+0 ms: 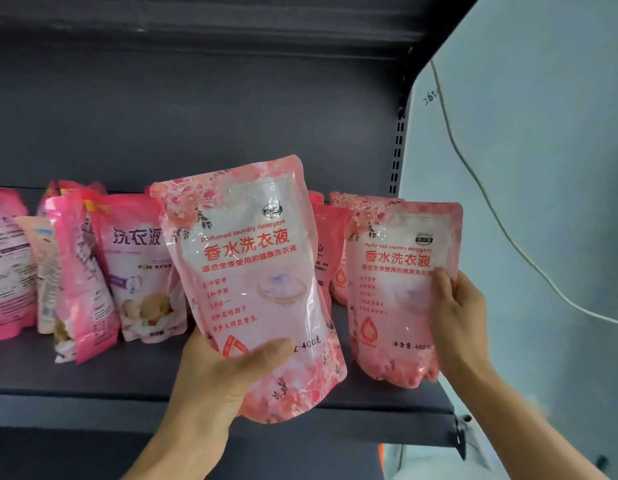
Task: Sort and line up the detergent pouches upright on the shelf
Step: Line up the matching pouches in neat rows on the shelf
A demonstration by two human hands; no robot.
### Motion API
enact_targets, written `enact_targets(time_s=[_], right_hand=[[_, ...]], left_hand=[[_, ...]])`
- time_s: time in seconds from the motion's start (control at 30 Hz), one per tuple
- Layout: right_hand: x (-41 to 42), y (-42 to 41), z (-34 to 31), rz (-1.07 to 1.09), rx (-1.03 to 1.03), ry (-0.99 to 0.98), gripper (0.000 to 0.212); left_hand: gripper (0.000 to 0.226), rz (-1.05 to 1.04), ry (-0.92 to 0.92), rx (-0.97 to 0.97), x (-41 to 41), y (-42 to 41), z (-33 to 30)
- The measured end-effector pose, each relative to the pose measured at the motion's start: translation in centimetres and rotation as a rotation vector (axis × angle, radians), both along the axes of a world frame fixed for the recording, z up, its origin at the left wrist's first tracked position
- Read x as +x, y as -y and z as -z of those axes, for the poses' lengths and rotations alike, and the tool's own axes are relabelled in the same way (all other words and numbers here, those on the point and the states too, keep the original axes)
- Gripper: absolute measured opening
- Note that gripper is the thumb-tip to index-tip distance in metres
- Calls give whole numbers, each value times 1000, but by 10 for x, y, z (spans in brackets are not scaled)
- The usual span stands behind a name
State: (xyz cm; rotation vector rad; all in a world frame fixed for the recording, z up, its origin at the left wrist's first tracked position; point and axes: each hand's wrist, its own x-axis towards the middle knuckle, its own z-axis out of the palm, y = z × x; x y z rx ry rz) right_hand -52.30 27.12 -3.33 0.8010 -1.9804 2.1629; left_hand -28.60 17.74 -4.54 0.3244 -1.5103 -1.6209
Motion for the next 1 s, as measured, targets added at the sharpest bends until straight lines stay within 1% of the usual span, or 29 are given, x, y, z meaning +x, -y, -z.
enact_targets(time_s=[0.13,0.23,0.37,0.5,0.57,0.67,0.8,0.9,1.0], right_hand=[[10,-13,-2,-165,-81,40,20],[12,-15,-7,-273,-86,128,16],[13,-14,-10,-232,-93,164,21],[23,-26,-10,-181,-170,182,26],[33,-37,-13,-156,-201,174,28],[54,-55,-20,-130,-219,145,27],[91,-68,-32,-168,-235,136,30],[127,-61,-35,-198,-184,155,36],[171,-42,-34,-254,-169,181,34]], left_hand=[[95,9,-2,10,0,-4,2],[100,-6,13,21,3,-7,3],[105,-39,36,20,6,-10,3],[103,-64,61,34,13,-12,6],[98,-63,59,36,19,-14,9],[85,-56,33,48,30,-16,12],[83,-63,9,68,54,-14,15],[89,-87,12,69,83,-9,16],[82,-119,14,68,127,2,15]])
